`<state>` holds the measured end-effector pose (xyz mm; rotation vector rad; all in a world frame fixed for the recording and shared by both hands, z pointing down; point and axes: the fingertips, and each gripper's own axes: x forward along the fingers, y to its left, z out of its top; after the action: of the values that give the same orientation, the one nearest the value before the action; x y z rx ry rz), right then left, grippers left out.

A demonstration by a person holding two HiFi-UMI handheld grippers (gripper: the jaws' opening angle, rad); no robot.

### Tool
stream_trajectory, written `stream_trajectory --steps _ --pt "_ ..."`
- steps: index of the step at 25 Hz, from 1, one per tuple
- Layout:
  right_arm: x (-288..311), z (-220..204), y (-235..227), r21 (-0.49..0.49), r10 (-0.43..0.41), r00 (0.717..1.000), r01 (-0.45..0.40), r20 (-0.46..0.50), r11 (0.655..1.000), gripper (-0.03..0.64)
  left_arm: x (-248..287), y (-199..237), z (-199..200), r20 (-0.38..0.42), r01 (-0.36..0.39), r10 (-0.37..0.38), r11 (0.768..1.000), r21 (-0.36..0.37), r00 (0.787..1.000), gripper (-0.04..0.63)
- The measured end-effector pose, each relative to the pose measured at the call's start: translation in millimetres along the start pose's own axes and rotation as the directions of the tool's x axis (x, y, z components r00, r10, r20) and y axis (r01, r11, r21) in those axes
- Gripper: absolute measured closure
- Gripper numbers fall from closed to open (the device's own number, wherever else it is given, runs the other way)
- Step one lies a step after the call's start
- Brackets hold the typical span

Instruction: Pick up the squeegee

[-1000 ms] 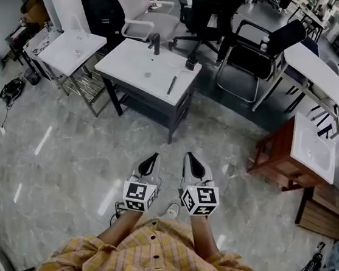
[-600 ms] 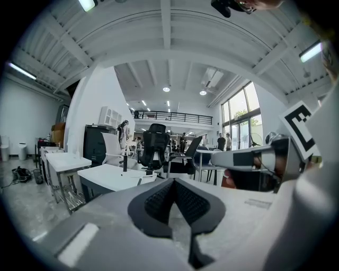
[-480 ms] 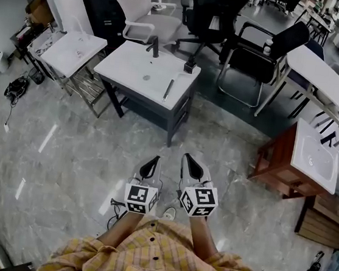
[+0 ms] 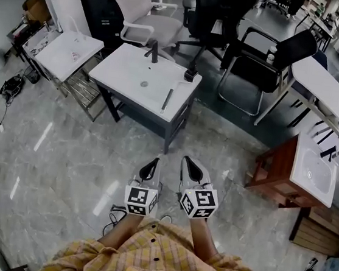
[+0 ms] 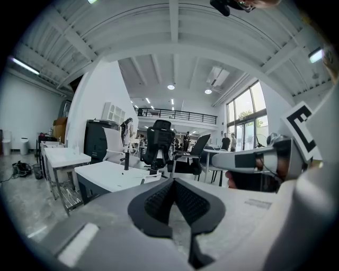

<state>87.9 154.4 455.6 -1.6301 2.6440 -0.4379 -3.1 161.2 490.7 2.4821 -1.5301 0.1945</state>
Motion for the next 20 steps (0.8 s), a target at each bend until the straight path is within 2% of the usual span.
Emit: stream_trajectory --steps 8,20 --pt "105.6 24.7 -33.9 -0.004 -0.003 1.000 0.003 -0.018 1.000 0.618 94.7 61.8 36.0 0.001 0.011 -0.011 1.000 -0.010 1.000 0.597" --pt "231.4 53.9 -74.5 0.013 -0.066 0.998 0.066 -0.012 0.998 0.617 206.5 133.3 67.1 -0.049 0.084 -0.084 0.996 0.007 0.995 0.597"
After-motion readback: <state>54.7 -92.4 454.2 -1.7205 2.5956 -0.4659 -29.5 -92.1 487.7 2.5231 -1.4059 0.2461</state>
